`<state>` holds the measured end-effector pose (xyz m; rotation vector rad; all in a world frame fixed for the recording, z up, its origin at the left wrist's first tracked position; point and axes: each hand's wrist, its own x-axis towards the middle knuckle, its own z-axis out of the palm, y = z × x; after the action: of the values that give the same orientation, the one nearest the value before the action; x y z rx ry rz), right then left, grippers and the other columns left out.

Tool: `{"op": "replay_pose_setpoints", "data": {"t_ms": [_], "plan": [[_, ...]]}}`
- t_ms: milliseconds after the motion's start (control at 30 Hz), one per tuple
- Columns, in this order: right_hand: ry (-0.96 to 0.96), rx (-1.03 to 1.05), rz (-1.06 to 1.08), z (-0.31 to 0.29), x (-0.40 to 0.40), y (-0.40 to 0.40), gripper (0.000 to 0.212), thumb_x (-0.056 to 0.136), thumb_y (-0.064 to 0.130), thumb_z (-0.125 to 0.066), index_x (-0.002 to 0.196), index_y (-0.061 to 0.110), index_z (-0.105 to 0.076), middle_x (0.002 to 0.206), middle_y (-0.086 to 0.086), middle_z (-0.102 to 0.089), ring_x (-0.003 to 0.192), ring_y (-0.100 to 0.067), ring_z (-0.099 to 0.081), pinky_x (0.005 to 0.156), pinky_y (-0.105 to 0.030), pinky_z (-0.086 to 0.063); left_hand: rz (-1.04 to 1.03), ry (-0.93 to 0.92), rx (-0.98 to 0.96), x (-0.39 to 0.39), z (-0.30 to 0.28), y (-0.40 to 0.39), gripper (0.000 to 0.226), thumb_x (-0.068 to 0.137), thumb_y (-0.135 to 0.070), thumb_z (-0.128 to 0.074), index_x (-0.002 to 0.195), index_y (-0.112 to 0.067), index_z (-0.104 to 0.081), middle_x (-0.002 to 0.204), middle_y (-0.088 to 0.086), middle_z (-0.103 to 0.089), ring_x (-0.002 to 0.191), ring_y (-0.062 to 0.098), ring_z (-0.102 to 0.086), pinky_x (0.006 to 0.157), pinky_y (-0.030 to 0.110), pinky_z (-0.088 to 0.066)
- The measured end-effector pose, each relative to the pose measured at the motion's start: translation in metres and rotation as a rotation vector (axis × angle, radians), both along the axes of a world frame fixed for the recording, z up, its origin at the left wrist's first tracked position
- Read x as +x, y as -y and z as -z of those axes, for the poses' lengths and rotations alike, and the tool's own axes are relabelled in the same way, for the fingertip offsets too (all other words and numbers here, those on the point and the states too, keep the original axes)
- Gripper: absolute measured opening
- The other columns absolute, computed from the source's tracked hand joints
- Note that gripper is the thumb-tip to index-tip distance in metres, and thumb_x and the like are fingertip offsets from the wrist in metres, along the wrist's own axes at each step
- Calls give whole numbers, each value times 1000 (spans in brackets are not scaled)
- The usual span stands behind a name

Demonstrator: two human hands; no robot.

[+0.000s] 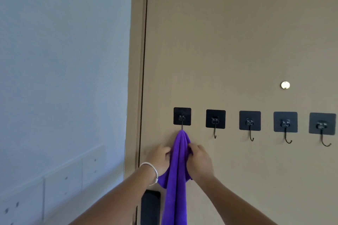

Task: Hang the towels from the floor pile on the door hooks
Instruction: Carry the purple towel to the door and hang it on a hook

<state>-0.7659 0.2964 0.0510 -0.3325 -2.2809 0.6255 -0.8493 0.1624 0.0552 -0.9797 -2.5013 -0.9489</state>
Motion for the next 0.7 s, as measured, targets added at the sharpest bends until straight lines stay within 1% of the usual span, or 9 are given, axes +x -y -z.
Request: {"op": "replay_pose_setpoints", "data": {"t_ms": [100,200,267,334,401,467,534,634,701], "plan": [[51,-89,-155,12,7,10,40,88,3,-38,120,19,-56,105,2,-59,91,-15,-57,82,-31,-51,118,348,103,12,12,-3,24,99,-20,-39,111,-22,-59,99,2,-66,90,18,-63,85,35,-52],[96,-50,-158,12,12,8,35,89,6,-36,116,21,-53,105,1,-58,88,-14,-55,81,-32,-50,100,370,133,13,20,-4,24,99,-20,-40,111,-23,-61,98,1,-68,91,18,-64,88,38,-52],[127,71,-109,10,17,-1,38,93,13,-37,127,25,-49,118,3,-55,97,-16,-55,84,-32,-50,17,246,138,7,18,-1,24,98,-18,-41,107,-26,-62,100,-3,-68,94,16,-64,88,35,-51],[106,189,-64,7,29,-11,42,95,20,-40,136,28,-43,128,7,-50,107,-14,-54,87,-29,-49,-86,110,208,9,15,5,29,98,-22,-43,123,-32,-55,117,-12,-62,104,8,-59,89,25,-49],[47,276,-34,2,45,-18,45,93,21,-43,137,30,-43,132,10,-48,111,-11,-51,88,-24,-46,-110,-102,245,22,9,8,39,98,-29,-42,135,-38,-42,130,-19,-52,110,-1,-51,93,20,-44],[-21,361,1,-4,64,-21,45,93,21,-46,137,29,-44,134,10,-49,115,-11,-49,92,-24,-43,-55,-328,181,38,-1,1,45,97,-34,-41,141,-37,-35,141,-18,-41,125,2,-40,106,26,-36],[-71,418,69,-15,84,-25,45,94,26,-50,139,28,-44,139,5,-47,125,-15,-44,101,-27,-37,-71,-478,100,55,-16,-11,51,97,-39,-38,146,-33,-28,153,-9,-28,140,12,-22,115,38,-23],[-105,486,233,-30,121,-34,51,93,31,-54,142,25,-41,146,-1,-41,137,-20,-32,113,-35,-25,-76,-600,36,80,-38,-39,58,96,-48,-33,150,-31,-20,159,1,-14,147,21,-4,117,50,-8],[-80,530,352,-38,151,-43,53,94,35,-52,144,27,-36,150,-1,-35,142,-21,-23,117,-42,-18,-20,-678,38,95,-47,-59,62,94,-51,-33,150,-30,-20,159,6,-16,147,24,-6,115,55,-7]]}}
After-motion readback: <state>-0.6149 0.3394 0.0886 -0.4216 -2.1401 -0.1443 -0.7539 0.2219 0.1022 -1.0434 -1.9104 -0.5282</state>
